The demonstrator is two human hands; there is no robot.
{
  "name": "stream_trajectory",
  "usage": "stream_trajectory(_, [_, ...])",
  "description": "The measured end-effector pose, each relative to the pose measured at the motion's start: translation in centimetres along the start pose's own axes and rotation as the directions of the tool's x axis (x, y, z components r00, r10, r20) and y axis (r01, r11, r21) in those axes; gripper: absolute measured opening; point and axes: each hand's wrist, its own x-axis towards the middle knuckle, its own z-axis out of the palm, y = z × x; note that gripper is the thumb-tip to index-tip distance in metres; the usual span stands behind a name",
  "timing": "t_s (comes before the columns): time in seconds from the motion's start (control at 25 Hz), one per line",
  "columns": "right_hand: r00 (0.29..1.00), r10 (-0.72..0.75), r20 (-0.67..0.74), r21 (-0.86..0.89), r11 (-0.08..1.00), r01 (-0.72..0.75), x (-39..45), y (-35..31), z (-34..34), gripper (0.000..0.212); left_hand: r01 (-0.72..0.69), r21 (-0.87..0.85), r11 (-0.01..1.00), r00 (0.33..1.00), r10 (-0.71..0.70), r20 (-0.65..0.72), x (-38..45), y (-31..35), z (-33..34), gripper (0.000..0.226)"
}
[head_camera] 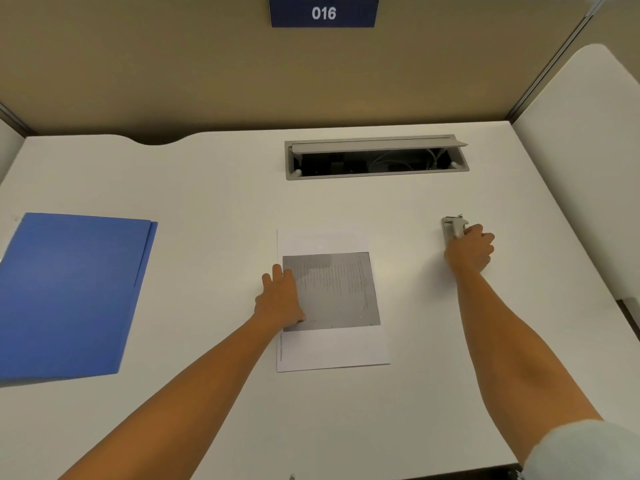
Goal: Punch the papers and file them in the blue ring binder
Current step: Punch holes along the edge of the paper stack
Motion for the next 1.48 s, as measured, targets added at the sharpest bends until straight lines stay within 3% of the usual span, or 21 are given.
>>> stream_trajectory(0.16, [0.999,-0.039,0.029,0.02,0.999,0.039,-1.2,-0.2,-0.1,0.036,0.006,-0.014,1.0,1.0,-0.006,0.001,-0.1,-0.1,-0.1,0.08])
stream_trajectory(0.4, [0.985,0.015,0.173,0.152,0.987,-0.042,-5.6,-2.8,0.4,0.043,-0.001,-0.019,1.0,1.0,0.001,-0.01,-0.8,-0.1,-0.2,0.077])
stream_trajectory(0.52, [0.978,-0.098,0.185,0.289,0.957,0.041,-9.6,-5.4,0.6,0.033,0.003,-0.02,1.0,1.0,-0.003,-0.013,-0.9,-0.4,-0.2,0.079])
stream_trajectory(0.6, [0.952,-0.227,0.206,0.348,0.926,0.146,-13.3,-7.1,1.1,0.028,-0.02,-0.156,0.987,0.996,0.005,-0.094,-1.0,-0.4,-0.6,0.073])
stream_trajectory(0.64, [0.932,-0.294,0.21,0.367,0.908,0.204,-15.3,-7.9,1.4,0.026,-0.039,-0.312,0.949,0.988,-0.009,-0.151,-1.0,-0.4,-1.0,0.065])
stream_trajectory(0.68, [0.911,-0.355,0.211,0.38,0.888,0.258,-17.4,-8.6,1.8,0.024,-0.046,-0.509,0.86,0.979,-0.062,-0.194,-1.0,-0.3,-1.4,0.053])
stream_trajectory(0.72, [0.888,-0.41,0.209,0.391,0.867,0.308,-19.6,-9.2,2.3,0.021,-0.026,-0.707,0.707,0.972,-0.146,-0.181,-1.2,-0.2,-2.0,0.039])
stream_trajectory(0.8, [0.847,-0.486,0.213,0.422,0.828,0.369,-23.6,-10.1,3.4,0.016,0.097,-0.957,0.272,0.97,-0.239,0.03,-1.8,-0.1,-3.5,0.029])
stream_trajectory(0.84, [0.834,-0.496,0.242,0.46,0.815,0.351,-25.5,-10.5,3.8,0.019,0.163,-0.98,0.11,0.971,-0.195,0.14,-1.9,-0.3,-4.0,0.035])
stream_trajectory(0.88, [0.819,-0.505,0.273,0.501,0.801,0.327,-27.3,-10.9,4.0,0.028,0.201,-0.979,0.024,0.973,-0.118,0.197,-2.1,-0.7,-4.4,0.042])
stream_trajectory(0.96, [0.765,-0.567,0.305,0.566,0.754,0.334,-30.2,-11.2,5.0,0.034,0.209,-0.978,-0.013,0.977,-0.031,0.21,-2.4,-2.0,-4.5,0.042])
stream_trajectory(1.04, [0.649,-0.684,0.332,0.513,0.709,0.484,-31.8,-11.3,5.6,0.024,0.172,-0.984,-0.036,0.977,-0.122,0.175,-2.5,-3.9,-4.1,0.036])
stream_trajectory(1.08, [0.573,-0.732,0.369,0.485,0.677,0.553,-32.0,-11.0,5.8,0.031,0.154,-0.986,-0.062,0.964,-0.211,0.163,-2.3,-4.9,-3.8,0.031])
stream_trajectory(1.16, [0.478,-0.781,0.402,0.474,0.624,0.622,-31.3,-10.3,5.8,0.045,0.138,-0.99,-0.025,0.92,-0.367,0.137,-1.7,-6.7,-3.2,0.031])
stream_trajectory(1.2, [0.493,-0.777,0.392,0.481,0.629,0.611,-30.6,-9.8,5.9,0.049,0.148,-0.986,0.08,0.905,-0.414,0.102,-1.4,-7.3,-3.0,0.039])
stream_trajectory(1.32, [0.708,-0.626,0.325,0.421,0.767,0.484,-27.5,-7.8,6.0,0.05,0.164,-0.87,0.465,0.902,-0.428,-0.059,-1.1,-8.1,-2.3,0.065])
stream_trajectory(1.4, [0.841,-0.483,0.243,0.252,0.869,0.426,-25.2,-6.4,6.0,0.056,0.107,-0.819,0.564,0.902,-0.401,-0.158,-1.0,-8.1,-1.6,0.064])
stream_trajectory(1.48, [0.921,-0.347,0.178,0.123,0.936,0.329,-23.5,-5.1,5.5,0.071,0.095,-0.798,0.595,0.895,-0.403,-0.194,-0.9,-7.8,-1.2,0.059])
